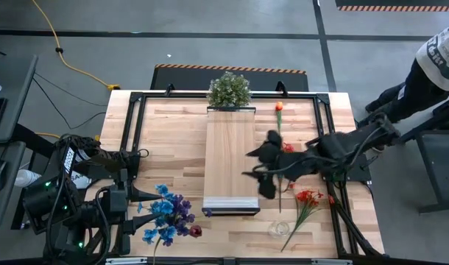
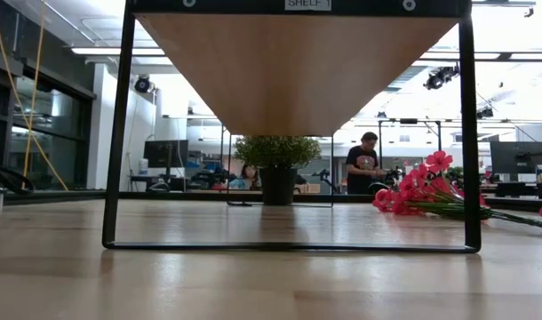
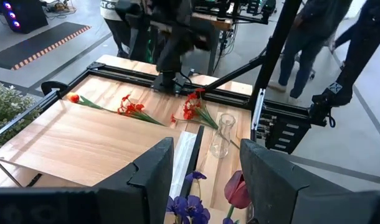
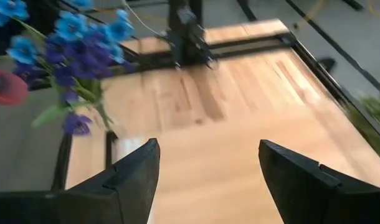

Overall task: Pick and place flowers into a vace then onto a shelf
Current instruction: Put the orange tulip into the right transparent vase

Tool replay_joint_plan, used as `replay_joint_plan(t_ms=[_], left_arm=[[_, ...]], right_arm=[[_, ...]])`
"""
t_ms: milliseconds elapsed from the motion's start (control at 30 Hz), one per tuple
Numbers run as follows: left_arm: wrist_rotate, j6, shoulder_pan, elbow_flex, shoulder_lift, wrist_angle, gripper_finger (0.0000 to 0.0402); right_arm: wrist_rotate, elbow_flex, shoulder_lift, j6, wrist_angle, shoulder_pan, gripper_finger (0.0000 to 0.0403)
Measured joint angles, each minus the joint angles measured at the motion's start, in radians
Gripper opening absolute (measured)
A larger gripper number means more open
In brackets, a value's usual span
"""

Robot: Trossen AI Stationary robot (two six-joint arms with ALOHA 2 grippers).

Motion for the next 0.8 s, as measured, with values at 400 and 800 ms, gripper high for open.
replay_joint_plan(t_ms=[400,800], left_arm=[[0.0,0.0,0.0,0.0,0.0,0.0,0.0216],[-0.001,0.0,0.0,0.0,0.0,0.0,0.0216]], right_arm=[[0.089,0.0,-0.13,0.18,-0.275,-0.001,0.0261],[0.143,-0.001,-0.145,0.318,-0.527,-0.263,0.0261]])
